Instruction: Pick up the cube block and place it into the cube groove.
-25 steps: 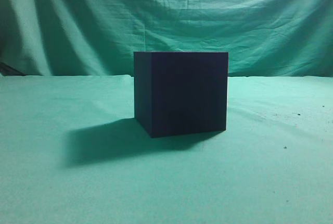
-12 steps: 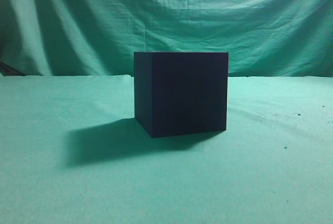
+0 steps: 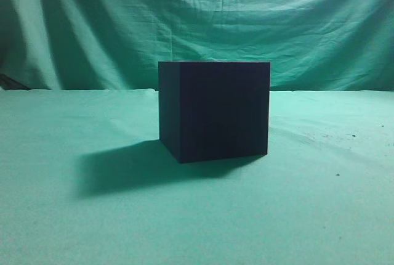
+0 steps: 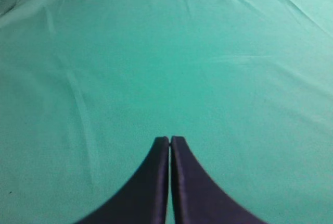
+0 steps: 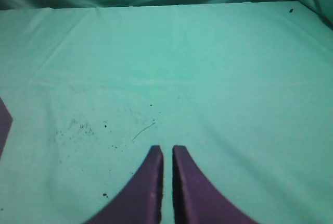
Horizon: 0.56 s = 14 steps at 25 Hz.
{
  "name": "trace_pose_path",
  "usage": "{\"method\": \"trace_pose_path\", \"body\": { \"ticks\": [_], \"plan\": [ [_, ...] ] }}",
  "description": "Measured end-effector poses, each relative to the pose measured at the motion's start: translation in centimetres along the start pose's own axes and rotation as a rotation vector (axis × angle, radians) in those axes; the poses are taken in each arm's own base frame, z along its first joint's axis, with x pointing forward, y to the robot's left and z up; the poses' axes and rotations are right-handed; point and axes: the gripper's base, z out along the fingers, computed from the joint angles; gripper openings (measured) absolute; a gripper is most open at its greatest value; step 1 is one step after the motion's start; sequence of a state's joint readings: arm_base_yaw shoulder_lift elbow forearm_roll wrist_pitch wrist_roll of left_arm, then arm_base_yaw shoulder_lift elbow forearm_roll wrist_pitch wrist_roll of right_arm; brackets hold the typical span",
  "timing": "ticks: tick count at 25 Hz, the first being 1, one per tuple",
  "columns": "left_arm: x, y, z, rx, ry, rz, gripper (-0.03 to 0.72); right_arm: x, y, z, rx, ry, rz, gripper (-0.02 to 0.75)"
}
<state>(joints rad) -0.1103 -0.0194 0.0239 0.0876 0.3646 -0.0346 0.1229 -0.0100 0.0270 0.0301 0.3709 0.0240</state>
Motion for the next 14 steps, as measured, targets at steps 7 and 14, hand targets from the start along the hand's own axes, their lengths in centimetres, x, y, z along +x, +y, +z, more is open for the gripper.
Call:
{"method": "trace_pose_path", "body": {
  "ticks": [7, 14],
  "plan": [
    [0.0, 0.0, 0.0, 0.0, 0.0, 0.0, 0.0, 0.19, 0.02, -0.01, -0.002, 0.023, 0.0, 0.0],
    [0.0, 0.0, 0.0, 0.0, 0.0, 0.0, 0.0, 0.19, 0.03, -0.01, -0.003, 0.023, 0.005, 0.0]
  ]
}}
